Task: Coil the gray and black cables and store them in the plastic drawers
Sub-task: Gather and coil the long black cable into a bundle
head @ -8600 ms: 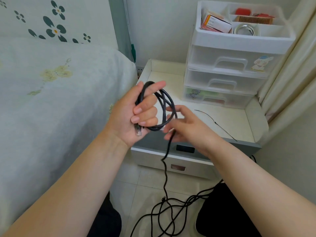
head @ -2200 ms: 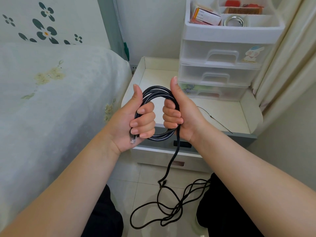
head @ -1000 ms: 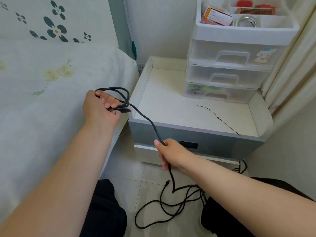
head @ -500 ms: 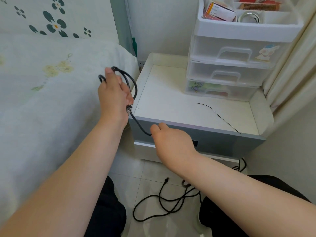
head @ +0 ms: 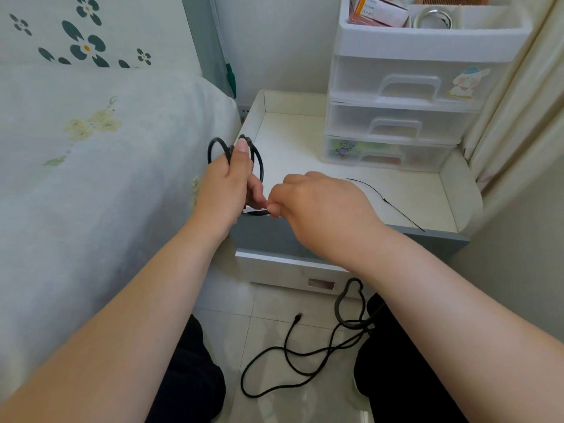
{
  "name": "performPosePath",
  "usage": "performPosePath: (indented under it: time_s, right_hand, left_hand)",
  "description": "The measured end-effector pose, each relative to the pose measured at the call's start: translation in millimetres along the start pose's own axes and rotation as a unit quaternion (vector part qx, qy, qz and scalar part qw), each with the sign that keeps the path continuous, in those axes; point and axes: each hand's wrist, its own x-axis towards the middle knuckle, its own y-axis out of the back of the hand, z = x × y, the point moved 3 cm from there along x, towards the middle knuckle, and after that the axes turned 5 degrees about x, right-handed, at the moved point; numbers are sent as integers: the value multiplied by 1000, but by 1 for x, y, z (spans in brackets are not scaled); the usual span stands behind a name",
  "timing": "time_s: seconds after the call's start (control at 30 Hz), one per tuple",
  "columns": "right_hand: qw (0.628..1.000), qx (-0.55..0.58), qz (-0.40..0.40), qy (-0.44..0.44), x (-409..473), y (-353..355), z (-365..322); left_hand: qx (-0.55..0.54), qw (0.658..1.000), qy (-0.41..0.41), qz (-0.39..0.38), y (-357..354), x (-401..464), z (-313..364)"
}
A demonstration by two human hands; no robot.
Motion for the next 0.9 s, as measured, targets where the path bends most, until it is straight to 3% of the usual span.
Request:
performPosePath:
  time_s: [0.13,0.23,0.4,0.57,0.67,0.73,0.83,0.9]
  right_hand:
    - [999,22,19,42,3,11,8]
    - [998,29,40,39,7,11,17]
    - [994,74,72,-33,16,10,35]
    - [974,145,97,-148,27,4,61]
    - [898,406,53,-163,31,-9,76]
    - [806,567,-55,-162,30,-19,74]
    - [674,692,-231,-120,25,-32,61]
    - [644,711,-261,-105,22,-32,57]
  left_hand:
    - [27,994,-1,-105,-10,-9,1]
    - [-48,975,75,-201,-17,-15,-2]
    - [-233,875,212,-367,-27,-19,-9]
    - [-374,761,226,-479,-21,-23,-3]
    - [-488,635,196,-566,-15,-28,8]
    - [-518,606,183,-575,-11,-27,9]
    - [-512,641,191,-538,-5,-24,8]
    - [-465,714,199,-483,-1,-21,6]
